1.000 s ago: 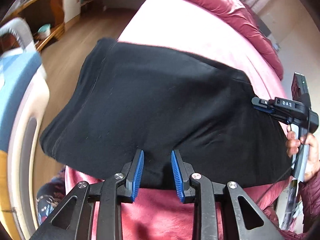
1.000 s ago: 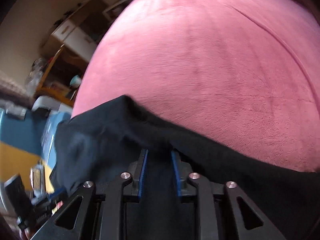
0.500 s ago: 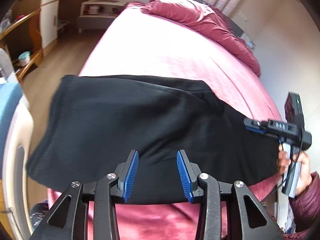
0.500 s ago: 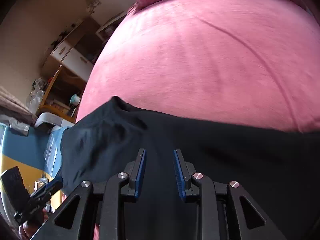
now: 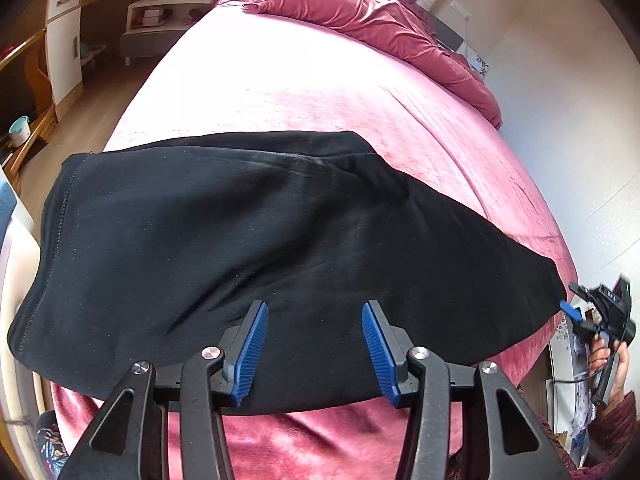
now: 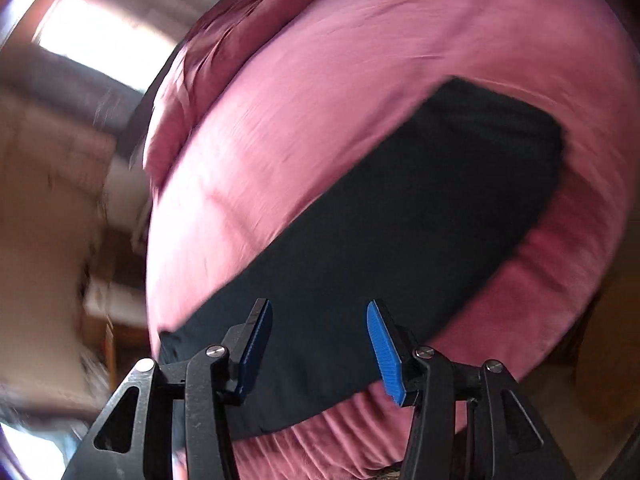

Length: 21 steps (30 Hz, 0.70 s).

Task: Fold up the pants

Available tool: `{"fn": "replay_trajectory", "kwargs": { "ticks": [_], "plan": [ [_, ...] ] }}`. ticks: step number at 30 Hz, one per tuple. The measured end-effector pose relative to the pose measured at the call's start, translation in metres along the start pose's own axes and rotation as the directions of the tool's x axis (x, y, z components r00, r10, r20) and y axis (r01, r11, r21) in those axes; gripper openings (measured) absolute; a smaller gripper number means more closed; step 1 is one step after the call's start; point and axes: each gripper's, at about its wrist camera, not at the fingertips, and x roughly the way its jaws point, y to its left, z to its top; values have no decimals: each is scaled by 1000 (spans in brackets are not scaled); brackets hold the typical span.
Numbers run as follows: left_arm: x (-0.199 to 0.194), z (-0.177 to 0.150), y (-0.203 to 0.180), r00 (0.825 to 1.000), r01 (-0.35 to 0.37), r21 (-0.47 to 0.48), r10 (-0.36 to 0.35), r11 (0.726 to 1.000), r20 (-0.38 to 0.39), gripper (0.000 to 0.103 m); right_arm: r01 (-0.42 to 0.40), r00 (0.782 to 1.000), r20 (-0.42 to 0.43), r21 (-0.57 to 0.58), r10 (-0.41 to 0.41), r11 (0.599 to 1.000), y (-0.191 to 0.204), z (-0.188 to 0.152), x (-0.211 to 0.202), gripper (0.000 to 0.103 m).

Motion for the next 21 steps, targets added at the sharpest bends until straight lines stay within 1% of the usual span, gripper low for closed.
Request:
{"fn": "replay_trajectory", "kwargs": {
  "ticks": [2, 5, 6, 10, 12, 13, 15, 18, 21],
  "plan": [
    [1, 1, -2, 1000, 8, 1, -8, 1000, 1, 50, -13, 998, 58, 131, 6, 991, -38, 8, -9, 50],
    [2, 1, -6, 1000, 11, 12, -11, 1000, -1, 50, -34, 996, 90, 237, 13, 971, -72, 15, -7, 35],
    [2, 1, -8, 1000, 11, 17, -11, 1000, -2, 50, -40, 995, 95, 256, 16, 966, -79, 18, -4, 34],
    [7, -1, -16, 1000, -3, 35, 3, 999, -17, 52, -55, 994, 102, 297, 26, 953, -91, 28, 14, 33],
    [9, -2, -18, 1000, 0, 36, 1, 999, -19, 53, -26, 995, 95, 316, -4, 949, -94, 29, 22, 32],
    [10, -2, -19, 1000, -4, 38, 5, 999, -18, 54, -29, 995, 95, 321, -2, 947, -95, 28, 24, 32],
    [12, -2, -21, 1000, -15, 40, 16, 999, -23, 54, -51, 994, 106, 329, 17, 943, -99, 25, 28, 33],
    [16, -2, -21, 999, -28, 33, 29, 999, -38, 55, -98, 990, 135, 374, 50, 922, -113, 28, 36, 33],
    [19, -1, -22, 998, -34, 27, 35, 999, -48, 56, -101, 988, 144, 369, 51, 924, -110, 39, 44, 32]
  ]
}}
